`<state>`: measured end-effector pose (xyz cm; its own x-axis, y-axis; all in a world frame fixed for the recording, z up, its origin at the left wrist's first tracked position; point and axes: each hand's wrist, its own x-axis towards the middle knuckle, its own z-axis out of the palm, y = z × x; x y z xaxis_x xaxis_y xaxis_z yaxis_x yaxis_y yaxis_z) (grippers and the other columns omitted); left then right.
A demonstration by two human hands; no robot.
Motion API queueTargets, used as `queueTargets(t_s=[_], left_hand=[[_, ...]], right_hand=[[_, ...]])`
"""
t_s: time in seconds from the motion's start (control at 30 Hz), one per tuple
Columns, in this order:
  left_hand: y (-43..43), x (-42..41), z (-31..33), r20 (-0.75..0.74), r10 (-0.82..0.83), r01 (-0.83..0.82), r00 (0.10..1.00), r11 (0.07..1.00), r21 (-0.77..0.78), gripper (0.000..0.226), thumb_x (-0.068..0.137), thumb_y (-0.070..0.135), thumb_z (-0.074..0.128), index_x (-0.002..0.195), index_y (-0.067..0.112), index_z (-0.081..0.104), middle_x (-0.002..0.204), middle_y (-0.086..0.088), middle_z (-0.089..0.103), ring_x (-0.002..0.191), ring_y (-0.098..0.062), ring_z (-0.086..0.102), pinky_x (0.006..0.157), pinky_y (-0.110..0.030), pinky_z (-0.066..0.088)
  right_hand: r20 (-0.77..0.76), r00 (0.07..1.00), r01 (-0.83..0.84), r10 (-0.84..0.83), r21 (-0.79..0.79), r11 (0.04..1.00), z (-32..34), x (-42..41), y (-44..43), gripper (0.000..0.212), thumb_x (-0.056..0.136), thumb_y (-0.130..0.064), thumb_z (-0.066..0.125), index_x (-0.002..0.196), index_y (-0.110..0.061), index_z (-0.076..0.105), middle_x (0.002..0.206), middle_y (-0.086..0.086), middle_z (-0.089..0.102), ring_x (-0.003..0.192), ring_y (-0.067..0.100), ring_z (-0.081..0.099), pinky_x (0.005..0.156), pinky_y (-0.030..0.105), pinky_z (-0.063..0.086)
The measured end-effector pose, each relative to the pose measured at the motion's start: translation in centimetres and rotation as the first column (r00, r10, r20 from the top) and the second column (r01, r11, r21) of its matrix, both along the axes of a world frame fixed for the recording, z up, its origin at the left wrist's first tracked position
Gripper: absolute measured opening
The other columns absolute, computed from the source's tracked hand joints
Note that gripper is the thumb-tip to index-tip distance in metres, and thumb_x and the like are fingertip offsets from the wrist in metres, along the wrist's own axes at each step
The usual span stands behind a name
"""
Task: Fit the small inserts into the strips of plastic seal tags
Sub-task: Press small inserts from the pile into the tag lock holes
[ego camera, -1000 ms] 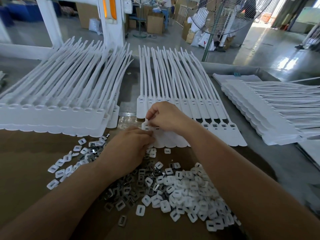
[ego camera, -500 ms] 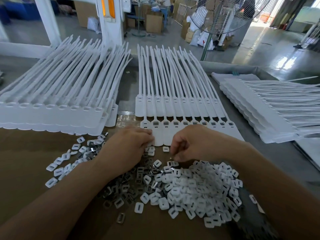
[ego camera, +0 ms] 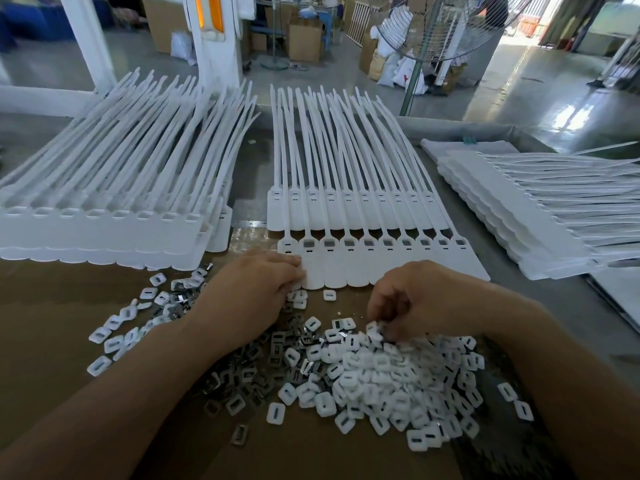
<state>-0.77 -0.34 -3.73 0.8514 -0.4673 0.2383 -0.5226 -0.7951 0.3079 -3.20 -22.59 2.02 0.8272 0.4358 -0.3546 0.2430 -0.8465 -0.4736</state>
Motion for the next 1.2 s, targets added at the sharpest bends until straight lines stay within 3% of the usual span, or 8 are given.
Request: queueTargets(t_s=[0.3, 0.43, 0.53, 0.7, 0.77, 0.97, 1.1, 1.2], left_hand=[[0.0, -0.1, 0.1, 0.009, -0.006, 0.006, 1.0, 1.0, 0.002, 0.03, 0.094, 0.027, 0.043, 0.12, 0.028, 0.058, 0.132, 0.013, 0.049, 0.124, -0.007, 0.04, 0.099, -0.016, 0.022], [0.2, -0.3, 0.0, 0.007, -0.004, 0.004, 1.0, 1.0, -0.008, 0.03, 0.094, 0.026, 0.044, 0.12, 0.028, 0.058, 0.133, 0.014, 0.049, 0.123, -0.008, 0.041, 0.098, -0.016, 0.022], [0.2, -0.4, 0.1, 0.009, -0.009, 0.009, 1.0, 1.0, -0.002, 0.03, 0.094, 0.024, 0.044, 0.12, 0.028, 0.058, 0.133, 0.014, 0.049, 0.123, -0.008, 0.041, 0.099, -0.016, 0.023], [-0.3, -0.1, 0.4, 0.014, -0.006, 0.006, 1.0, 1.0, -0.008, 0.029, 0.093, 0.024, 0.046, 0.118, 0.028, 0.06, 0.131, 0.014, 0.05, 0.122, -0.008, 0.042, 0.096, -0.015, 0.023], [-0.2, -0.1, 0.4, 0.017, -0.005, 0.005, 1.0, 1.0, -0.008, 0.029, 0.093, 0.024, 0.047, 0.118, 0.028, 0.06, 0.131, 0.014, 0.051, 0.121, -0.008, 0.042, 0.092, -0.013, 0.02], [-0.2, -0.1, 0.4, 0.009, -0.014, 0.014, 1.0, 1.0, -0.005, 0.028, 0.092, 0.024, 0.049, 0.117, 0.027, 0.061, 0.13, 0.013, 0.052, 0.121, -0.008, 0.043, 0.092, -0.011, 0.02], [-0.2, 0.0, 0.5, 0.011, -0.025, 0.025, 1.0, 1.0, 0.004, 0.029, 0.093, 0.026, 0.045, 0.118, 0.026, 0.061, 0.131, 0.012, 0.051, 0.122, -0.008, 0.043, 0.093, -0.013, 0.022], [0.0, -0.2, 0.5, 0.01, -0.032, 0.032, 0.999, 0.999, 0.005, 0.029, 0.094, 0.025, 0.044, 0.118, 0.027, 0.06, 0.132, 0.012, 0.051, 0.122, -0.009, 0.043, 0.094, -0.013, 0.023]], right_hand=[[0.055, 0.998, 0.025, -0.03, 0.099, 0.995, -0.9, 0.6, 1.2, 0.014, 0.079, -0.025, 0.071, 0.07, -0.034, 0.064, 0.071, -0.015, 0.066, 0.069, -0.006, 0.059, 0.065, 0.008, 0.048], [0.029, 0.999, 0.033, -0.037, 0.114, 0.993, -0.8, 0.8, 1.1, 0.015, 0.08, -0.015, 0.07, 0.085, -0.029, 0.069, 0.078, -0.013, 0.069, 0.073, -0.005, 0.063, 0.072, 0.011, 0.051], [0.033, 0.999, 0.038, -0.042, 0.117, 0.992, -0.5, 0.9, 1.0, 0.022, 0.08, -0.008, 0.069, 0.088, -0.029, 0.069, 0.079, -0.015, 0.067, 0.075, -0.007, 0.062, 0.071, 0.007, 0.049], [0.134, 0.984, 0.086, -0.113, 0.194, 0.977, 0.3, 1.5, 1.3, 0.022, 0.082, -0.016, 0.067, 0.074, -0.036, 0.066, 0.065, -0.026, 0.063, 0.067, -0.012, 0.058, 0.06, 0.002, 0.042], [0.179, 0.975, 0.093, -0.136, 0.227, 0.969, 0.5, 1.9, 1.8, 0.018, 0.083, -0.017, 0.067, 0.076, -0.034, 0.065, 0.065, -0.021, 0.063, 0.065, -0.013, 0.057, 0.059, 0.001, 0.041], [0.292, 0.939, 0.127, -0.183, 0.2, 0.972, 0.4, 3.4, 3.8, 0.014, 0.086, -0.029, 0.062, 0.073, -0.029, 0.058, 0.07, -0.017, 0.058, 0.061, -0.002, 0.055, 0.057, 0.012, 0.041], [0.29, 0.918, 0.188, -0.271, 0.284, 0.94, 0.2, 4.8, 4.9, 0.009, 0.088, -0.023, 0.06, 0.079, -0.023, 0.061, 0.073, -0.005, 0.064, 0.063, 0.004, 0.061, 0.068, 0.022, 0.052], [0.277, 0.911, 0.215, -0.307, 0.317, 0.924, -0.1, 5.6, 5.5, 0.007, 0.087, -0.015, 0.06, 0.082, -0.017, 0.063, 0.07, -0.009, 0.061, 0.063, 0.0, 0.059, 0.074, 0.024, 0.052]])
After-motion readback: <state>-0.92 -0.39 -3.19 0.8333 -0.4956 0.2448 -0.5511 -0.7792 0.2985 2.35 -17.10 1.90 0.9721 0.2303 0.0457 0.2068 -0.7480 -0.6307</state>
